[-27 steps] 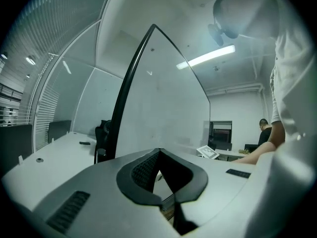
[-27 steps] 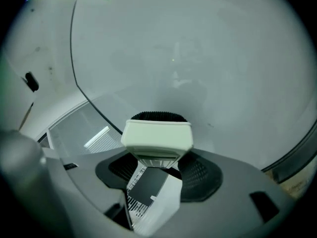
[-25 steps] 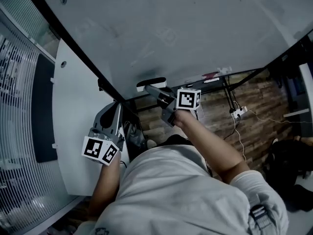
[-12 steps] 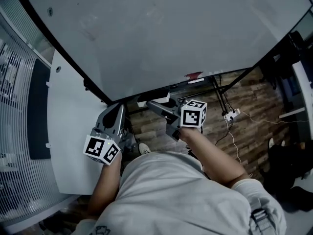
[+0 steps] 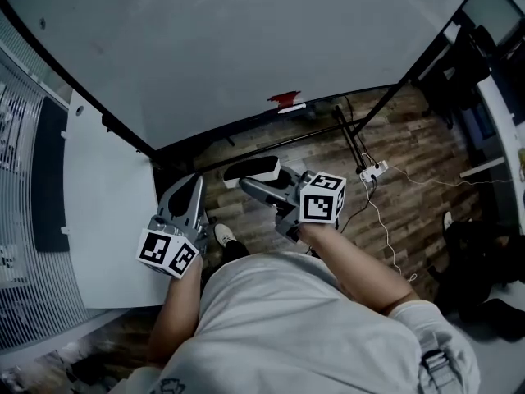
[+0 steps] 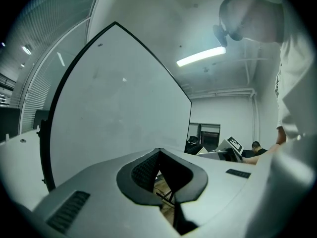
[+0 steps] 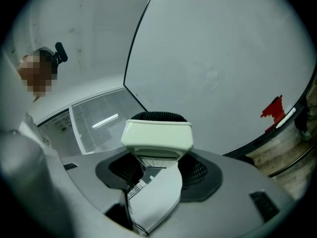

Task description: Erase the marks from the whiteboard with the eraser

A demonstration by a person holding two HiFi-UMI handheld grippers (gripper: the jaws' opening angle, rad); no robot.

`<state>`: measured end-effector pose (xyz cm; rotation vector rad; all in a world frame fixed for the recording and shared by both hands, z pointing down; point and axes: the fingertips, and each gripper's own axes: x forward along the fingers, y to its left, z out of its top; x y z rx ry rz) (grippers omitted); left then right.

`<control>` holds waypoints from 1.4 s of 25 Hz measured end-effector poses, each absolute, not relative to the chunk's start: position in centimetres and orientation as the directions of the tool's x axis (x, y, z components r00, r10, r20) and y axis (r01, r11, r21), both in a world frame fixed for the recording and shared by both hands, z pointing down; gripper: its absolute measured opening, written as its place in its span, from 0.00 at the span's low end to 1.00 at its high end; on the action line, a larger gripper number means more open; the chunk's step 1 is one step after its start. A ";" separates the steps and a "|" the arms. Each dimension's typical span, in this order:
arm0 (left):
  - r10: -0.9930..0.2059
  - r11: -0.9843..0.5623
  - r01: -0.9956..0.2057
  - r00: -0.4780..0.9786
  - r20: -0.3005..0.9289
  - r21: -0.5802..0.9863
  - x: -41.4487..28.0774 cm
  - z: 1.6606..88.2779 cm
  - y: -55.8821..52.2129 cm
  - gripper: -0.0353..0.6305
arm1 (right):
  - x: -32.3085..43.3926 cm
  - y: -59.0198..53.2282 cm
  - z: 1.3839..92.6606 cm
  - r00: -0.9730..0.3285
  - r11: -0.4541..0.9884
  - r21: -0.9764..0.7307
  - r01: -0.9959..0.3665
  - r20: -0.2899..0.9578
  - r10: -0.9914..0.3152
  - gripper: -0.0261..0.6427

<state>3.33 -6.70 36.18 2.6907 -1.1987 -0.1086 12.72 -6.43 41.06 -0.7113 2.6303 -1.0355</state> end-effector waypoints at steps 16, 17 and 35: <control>-0.745 -0.653 -0.735 0.667 0.016 0.184 7.6 35.7 4.9 0.06 | 16.5 6.7 38.2 -0.873 0.765 -0.522 -0.378 -0.074 -0.482 0.40; -0.742 -0.657 -0.732 0.671 0.018 0.182 7.4 35.8 5.4 0.06 | 16.2 7.3 38.0 -0.872 0.772 -0.507 -0.383 -0.076 -0.483 0.40; -0.707 -0.692 -0.700 0.706 0.029 0.177 -2.6 35.4 11.1 0.06 | 5.2 12.8 37.5 -0.813 0.764 -0.397 -0.509 -0.068 -0.578 0.40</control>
